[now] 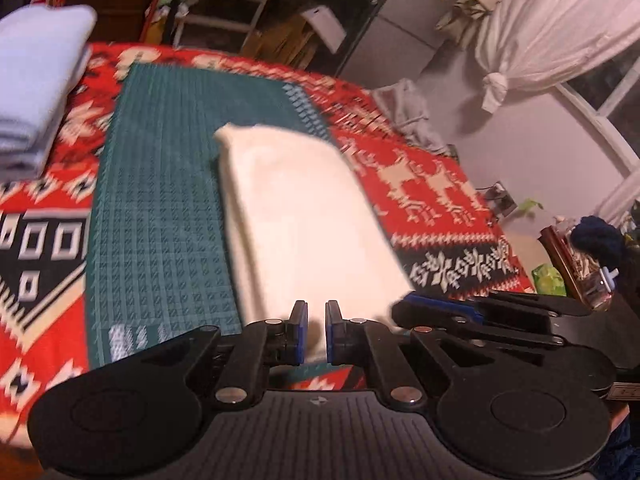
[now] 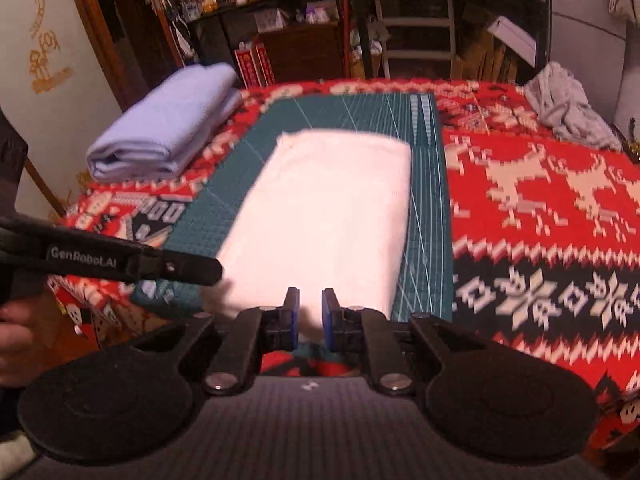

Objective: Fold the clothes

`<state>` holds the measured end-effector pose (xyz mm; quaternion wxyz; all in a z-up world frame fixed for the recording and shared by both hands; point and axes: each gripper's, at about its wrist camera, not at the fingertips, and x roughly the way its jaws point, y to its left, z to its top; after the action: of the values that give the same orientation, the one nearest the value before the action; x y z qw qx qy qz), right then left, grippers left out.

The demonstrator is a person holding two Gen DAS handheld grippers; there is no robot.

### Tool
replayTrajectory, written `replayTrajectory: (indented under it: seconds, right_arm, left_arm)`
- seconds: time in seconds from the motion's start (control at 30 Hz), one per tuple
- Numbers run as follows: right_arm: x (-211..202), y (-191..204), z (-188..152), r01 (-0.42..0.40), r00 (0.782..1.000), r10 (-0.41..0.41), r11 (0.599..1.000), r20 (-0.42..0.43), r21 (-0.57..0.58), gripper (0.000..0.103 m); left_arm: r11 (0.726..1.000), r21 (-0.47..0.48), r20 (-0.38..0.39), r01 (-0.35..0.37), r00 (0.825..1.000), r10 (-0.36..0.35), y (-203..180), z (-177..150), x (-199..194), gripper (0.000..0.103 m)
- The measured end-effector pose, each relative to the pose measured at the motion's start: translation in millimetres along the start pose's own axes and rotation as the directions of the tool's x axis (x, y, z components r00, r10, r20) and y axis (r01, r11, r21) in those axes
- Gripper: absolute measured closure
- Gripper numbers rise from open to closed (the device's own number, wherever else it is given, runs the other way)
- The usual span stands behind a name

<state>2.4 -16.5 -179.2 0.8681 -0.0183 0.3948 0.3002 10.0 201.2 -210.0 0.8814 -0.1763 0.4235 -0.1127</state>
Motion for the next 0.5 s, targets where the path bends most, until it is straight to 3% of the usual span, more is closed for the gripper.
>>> replayTrajectory:
  seconds: [0.2, 0.37, 0.5]
  right_arm:
    - [30, 7, 10, 0.017, 1.0, -0.017, 1.0, -0.008, -0.024, 0.09]
    - [30, 10, -14, -0.004, 1.0, 0.003, 0.999, -0.025, -0.049, 0.09]
    - [9, 5, -21, -0.009, 1.0, 0.008, 0.999, -0.028, -0.035, 0.091]
  left_arm:
    - [0.998, 0.059, -0.048, -0.012, 0.999, 0.014, -3, -3, 31, 0.099]
    - [0.998, 0.053, -0.081, 0.013, 0.997, -0.009, -1, -22, 24, 0.099]
    - [0.999, 0.033, -0.038, 0.009, 0.999, -0.007, -4, -23, 4, 0.099]
